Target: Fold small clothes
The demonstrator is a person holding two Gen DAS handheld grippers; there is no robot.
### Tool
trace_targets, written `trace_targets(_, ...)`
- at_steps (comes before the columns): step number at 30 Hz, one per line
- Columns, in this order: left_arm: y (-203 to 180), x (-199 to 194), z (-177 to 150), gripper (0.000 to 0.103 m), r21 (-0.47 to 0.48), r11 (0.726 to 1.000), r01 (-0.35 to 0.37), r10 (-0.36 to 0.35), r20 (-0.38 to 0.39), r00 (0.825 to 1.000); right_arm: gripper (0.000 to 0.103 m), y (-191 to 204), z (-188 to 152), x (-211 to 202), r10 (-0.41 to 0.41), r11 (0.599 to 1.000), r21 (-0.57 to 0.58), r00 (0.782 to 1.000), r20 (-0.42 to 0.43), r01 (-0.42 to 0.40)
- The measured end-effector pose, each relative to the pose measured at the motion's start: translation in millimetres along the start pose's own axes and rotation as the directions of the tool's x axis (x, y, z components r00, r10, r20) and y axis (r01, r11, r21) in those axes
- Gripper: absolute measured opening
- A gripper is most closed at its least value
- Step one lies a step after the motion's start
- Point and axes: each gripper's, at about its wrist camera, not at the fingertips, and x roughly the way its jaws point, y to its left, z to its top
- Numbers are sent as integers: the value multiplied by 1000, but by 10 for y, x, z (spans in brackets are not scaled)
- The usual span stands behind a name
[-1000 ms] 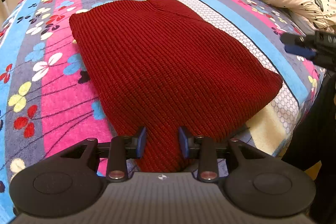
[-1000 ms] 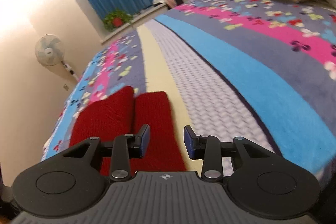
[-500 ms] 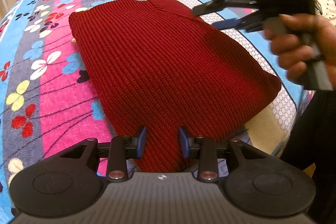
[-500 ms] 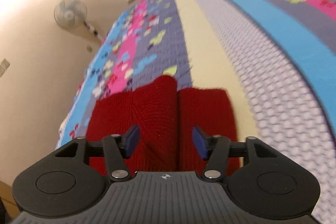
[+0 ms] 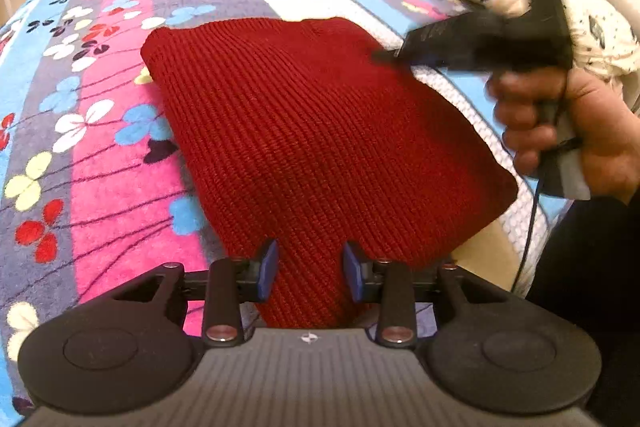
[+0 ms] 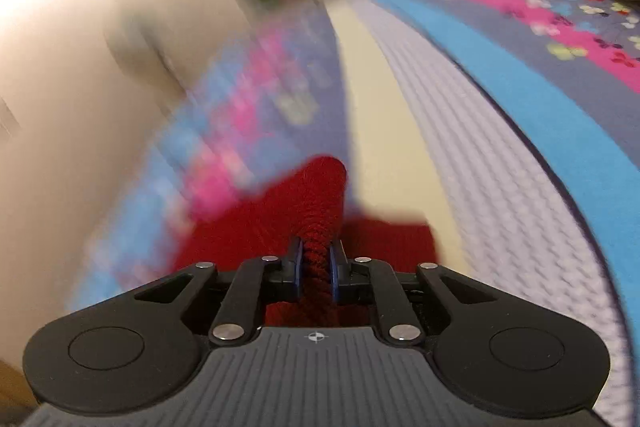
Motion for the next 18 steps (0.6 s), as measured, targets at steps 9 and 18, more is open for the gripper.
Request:
trace_targets(9,0,-4,-6,45,4,1000,-10,10,-1,1000,39,29,-90,-619,57,998,-30,995,80,-55)
trace_targets(18,-46,16,-33,47,25,999,-34,34,4,999,56,-252,-757,-507,41,991,-116,984,-175,-62)
